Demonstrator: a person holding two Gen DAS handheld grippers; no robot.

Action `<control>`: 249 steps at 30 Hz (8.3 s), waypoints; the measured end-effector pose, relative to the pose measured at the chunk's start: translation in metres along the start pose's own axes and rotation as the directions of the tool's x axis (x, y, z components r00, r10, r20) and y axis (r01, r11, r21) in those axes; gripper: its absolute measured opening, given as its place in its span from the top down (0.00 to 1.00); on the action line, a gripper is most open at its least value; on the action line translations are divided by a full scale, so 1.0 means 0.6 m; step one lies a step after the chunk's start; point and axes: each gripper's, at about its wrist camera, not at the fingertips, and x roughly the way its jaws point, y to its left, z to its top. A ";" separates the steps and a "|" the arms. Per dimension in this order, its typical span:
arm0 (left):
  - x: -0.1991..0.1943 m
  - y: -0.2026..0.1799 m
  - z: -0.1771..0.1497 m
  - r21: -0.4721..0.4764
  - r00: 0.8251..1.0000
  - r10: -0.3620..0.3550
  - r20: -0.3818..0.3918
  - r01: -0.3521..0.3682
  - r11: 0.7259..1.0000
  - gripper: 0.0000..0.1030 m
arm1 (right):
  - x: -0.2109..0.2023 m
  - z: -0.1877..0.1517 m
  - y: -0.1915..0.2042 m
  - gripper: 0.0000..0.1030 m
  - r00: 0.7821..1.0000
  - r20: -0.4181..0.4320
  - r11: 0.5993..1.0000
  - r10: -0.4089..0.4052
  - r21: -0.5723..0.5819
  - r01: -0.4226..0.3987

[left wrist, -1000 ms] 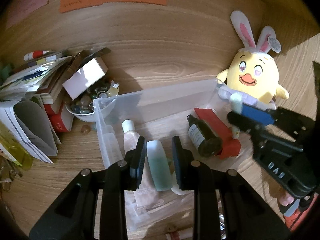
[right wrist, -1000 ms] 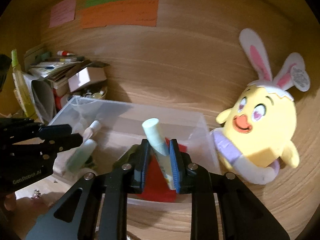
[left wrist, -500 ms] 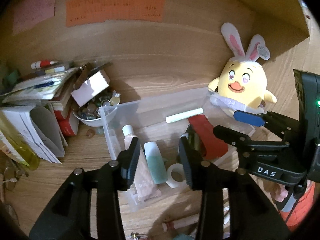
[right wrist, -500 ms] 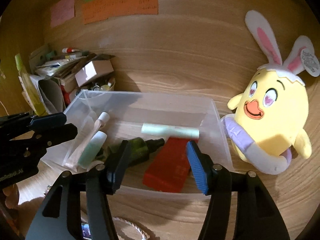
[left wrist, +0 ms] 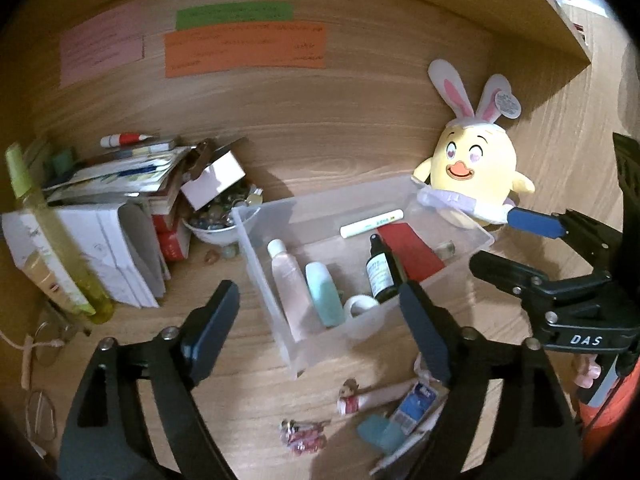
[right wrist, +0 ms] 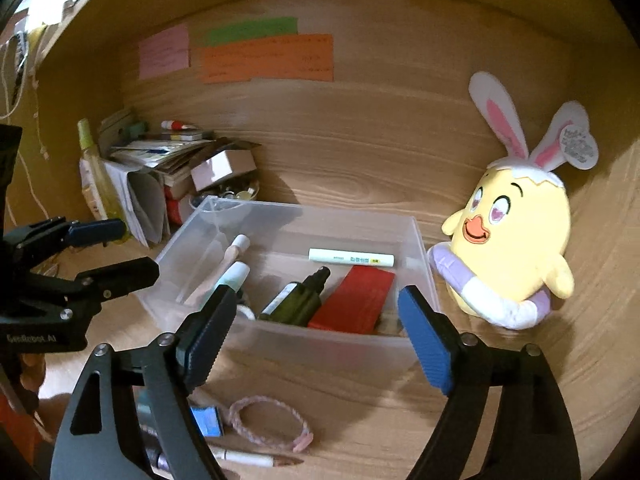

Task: Organize objects
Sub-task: 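Move both tools back toward the remaining items on the desk, then grasp the small pink charm with left tool while right tool grasps the braided bracelet, then carry the charm with left tool while right tool carries the bracelet over the box, then open both tools to drop the charm and bracelet in the box, then move both tools back toward the remaining items on the desk, then grasp the teal tape roll with left tool while right tool grasps the blue card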

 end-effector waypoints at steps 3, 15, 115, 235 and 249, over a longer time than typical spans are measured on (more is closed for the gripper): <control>-0.009 0.001 -0.012 0.002 1.000 0.008 -0.006 -0.008 1.000 0.17 | -0.012 -0.012 0.008 0.20 1.000 -0.004 1.000 0.008 -0.007 -0.008; -0.021 0.011 -0.070 0.009 0.998 0.031 -0.063 -0.030 1.000 0.12 | -0.024 -0.061 0.018 0.20 0.998 -0.054 1.000 0.015 -0.006 -0.015; -0.046 -0.022 0.022 -0.016 0.990 -0.005 0.142 0.007 1.000 0.78 | -0.055 0.007 -0.024 0.87 0.994 0.110 0.997 0.006 0.080 -0.015; 0.025 0.002 -0.158 0.024 0.989 -0.003 -0.146 0.006 1.000 0.60 | 0.058 -0.149 0.113 0.32 0.936 -0.305 0.983 0.174 -0.005 -0.184; 0.001 0.019 -0.145 -0.040 0.997 -0.025 -0.080 0.021 0.999 0.60 | 0.077 -0.157 0.128 0.55 0.948 -0.302 0.992 0.102 -0.043 -0.120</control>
